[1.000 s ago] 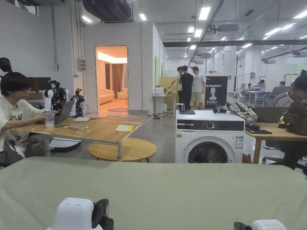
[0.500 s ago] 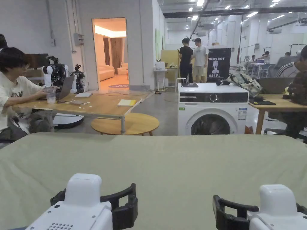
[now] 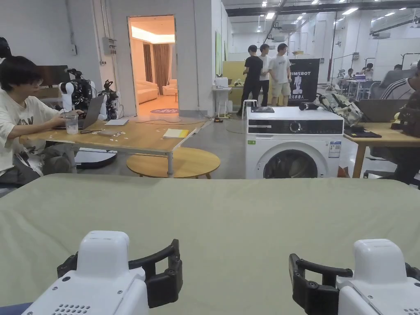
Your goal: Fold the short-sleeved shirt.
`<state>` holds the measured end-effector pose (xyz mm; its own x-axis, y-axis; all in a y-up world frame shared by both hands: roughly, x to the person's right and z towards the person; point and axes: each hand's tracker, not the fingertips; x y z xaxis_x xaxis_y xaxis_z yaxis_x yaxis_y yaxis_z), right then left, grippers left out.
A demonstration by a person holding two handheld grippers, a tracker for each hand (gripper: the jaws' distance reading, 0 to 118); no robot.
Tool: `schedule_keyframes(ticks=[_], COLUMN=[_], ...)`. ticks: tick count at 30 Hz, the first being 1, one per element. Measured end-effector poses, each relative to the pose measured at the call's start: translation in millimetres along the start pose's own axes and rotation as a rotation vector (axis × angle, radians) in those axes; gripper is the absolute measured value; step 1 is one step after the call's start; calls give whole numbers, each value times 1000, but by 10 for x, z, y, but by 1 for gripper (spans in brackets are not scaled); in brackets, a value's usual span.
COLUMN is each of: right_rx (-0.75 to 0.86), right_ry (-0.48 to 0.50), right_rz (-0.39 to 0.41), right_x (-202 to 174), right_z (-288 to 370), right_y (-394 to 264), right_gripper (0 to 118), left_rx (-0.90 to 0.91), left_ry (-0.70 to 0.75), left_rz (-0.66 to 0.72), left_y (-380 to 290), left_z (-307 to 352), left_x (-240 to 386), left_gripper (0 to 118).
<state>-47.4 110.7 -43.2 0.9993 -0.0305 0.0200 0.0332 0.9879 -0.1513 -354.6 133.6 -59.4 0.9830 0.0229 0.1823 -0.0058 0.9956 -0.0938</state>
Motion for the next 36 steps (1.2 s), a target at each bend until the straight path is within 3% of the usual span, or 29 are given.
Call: schedule_keyframes(ticks=[12,18,20,28,36], right_rx=[-12,-45,-65,-123,-175], right_ry=[66,110,59,72,36], right_rz=[-140,-285,-315,-371,-333], right_x=[126,178,140,104,83], right_z=[5,-25,-31,-69,-107], right_y=[24,58,97,127,90], right_gripper=[118,118,118,118,118], left_rx=[19,18,18,-7,-9], left_ry=[-1,-9,-14,-58,-66], left_rz=[-7,-5,-5,18,7], left_y=[68,70,69,25,38], left_z=[68,67,63,40,36], left_x=[-14,5,14,50,78], left_gripper=[102,102,102,102,102])
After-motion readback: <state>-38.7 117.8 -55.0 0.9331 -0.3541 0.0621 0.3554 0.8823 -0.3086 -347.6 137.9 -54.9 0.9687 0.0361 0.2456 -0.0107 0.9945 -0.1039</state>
